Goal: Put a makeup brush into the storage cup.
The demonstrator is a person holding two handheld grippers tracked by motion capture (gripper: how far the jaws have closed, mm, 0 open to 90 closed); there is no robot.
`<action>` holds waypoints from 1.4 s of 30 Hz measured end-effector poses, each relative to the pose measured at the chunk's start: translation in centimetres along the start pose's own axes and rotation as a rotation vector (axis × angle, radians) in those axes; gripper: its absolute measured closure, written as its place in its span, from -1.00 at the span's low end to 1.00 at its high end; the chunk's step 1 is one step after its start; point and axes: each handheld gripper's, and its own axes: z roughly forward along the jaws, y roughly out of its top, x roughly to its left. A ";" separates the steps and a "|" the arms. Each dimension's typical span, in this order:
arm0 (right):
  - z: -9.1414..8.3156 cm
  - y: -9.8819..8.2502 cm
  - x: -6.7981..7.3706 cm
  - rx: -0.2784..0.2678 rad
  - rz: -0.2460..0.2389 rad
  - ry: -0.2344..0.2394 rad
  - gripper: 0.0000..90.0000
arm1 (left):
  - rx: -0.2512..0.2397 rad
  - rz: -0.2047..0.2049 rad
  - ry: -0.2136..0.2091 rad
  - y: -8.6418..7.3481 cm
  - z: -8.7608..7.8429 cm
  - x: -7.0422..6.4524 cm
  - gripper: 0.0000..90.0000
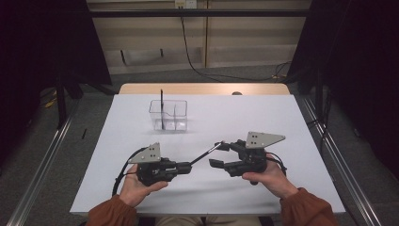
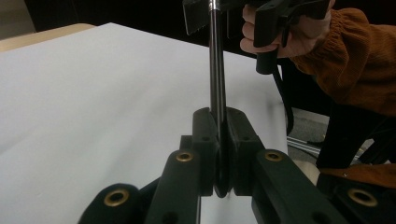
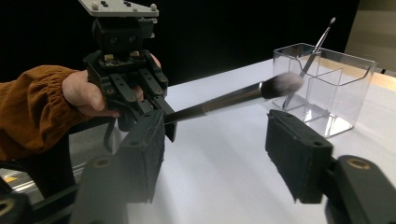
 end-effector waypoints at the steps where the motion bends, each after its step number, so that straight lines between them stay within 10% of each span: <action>1: 0.0 0.0 0.0 0.005 -0.002 0.002 -0.09 | 0.003 0.002 0.000 0.0 0.0 0.0 0.86; 42: 0.2 -0.1 -0.7 -0.057 0.121 0.163 0.81 | 0.056 0.040 -0.027 -0.8 1.1 -0.2 0.84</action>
